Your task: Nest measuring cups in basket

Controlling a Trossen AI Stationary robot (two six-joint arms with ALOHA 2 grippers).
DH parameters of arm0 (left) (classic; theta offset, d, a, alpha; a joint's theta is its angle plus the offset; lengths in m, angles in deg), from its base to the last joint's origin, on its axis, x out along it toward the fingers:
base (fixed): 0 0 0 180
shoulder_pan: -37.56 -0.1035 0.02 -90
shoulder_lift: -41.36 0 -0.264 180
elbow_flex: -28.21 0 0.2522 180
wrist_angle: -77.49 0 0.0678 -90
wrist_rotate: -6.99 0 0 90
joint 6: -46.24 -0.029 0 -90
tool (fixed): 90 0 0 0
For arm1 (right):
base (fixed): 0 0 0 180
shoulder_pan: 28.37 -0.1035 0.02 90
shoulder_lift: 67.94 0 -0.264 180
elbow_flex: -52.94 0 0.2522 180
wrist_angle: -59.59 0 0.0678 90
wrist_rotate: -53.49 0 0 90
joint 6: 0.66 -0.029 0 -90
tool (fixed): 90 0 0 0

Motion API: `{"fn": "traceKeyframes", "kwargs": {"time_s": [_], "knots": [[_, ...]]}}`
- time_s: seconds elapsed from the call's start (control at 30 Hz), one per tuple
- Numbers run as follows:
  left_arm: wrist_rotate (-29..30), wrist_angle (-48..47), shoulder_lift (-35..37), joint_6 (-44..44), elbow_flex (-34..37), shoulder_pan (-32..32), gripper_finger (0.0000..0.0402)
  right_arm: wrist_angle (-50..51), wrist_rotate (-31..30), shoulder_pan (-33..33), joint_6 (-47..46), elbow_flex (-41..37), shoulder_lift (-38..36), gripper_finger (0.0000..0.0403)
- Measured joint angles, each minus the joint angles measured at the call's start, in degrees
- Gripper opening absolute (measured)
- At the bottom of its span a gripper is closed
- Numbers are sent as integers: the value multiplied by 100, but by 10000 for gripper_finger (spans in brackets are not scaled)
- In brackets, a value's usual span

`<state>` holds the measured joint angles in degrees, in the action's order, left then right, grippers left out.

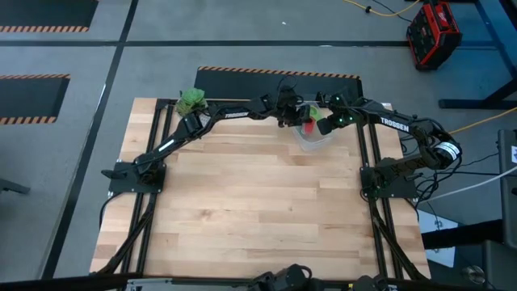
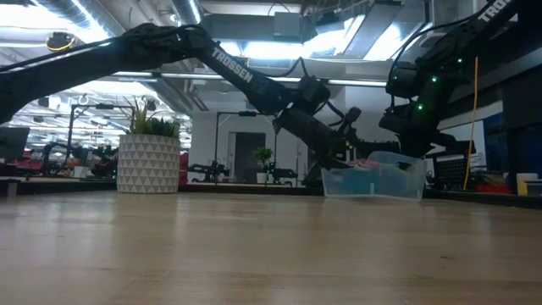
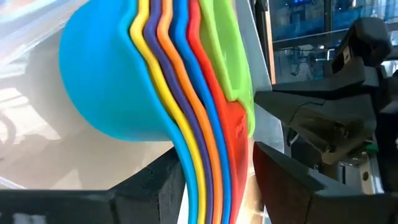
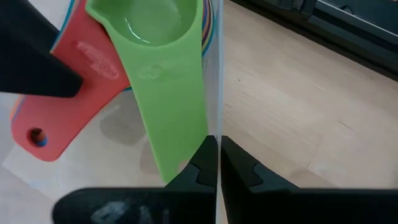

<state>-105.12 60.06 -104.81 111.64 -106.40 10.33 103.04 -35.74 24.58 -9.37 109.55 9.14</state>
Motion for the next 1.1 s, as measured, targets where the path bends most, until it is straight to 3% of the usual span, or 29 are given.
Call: {"fn": "traceKeyframes", "kwargs": {"time_s": [0.67,1.1], "knots": [[641,-591,4,-565,-126,117,176,-37,31,2,-4,0,0,5],[1642,-609,11,-859,-126,287,177,-41,20,2,-9,4,0,5]]}}
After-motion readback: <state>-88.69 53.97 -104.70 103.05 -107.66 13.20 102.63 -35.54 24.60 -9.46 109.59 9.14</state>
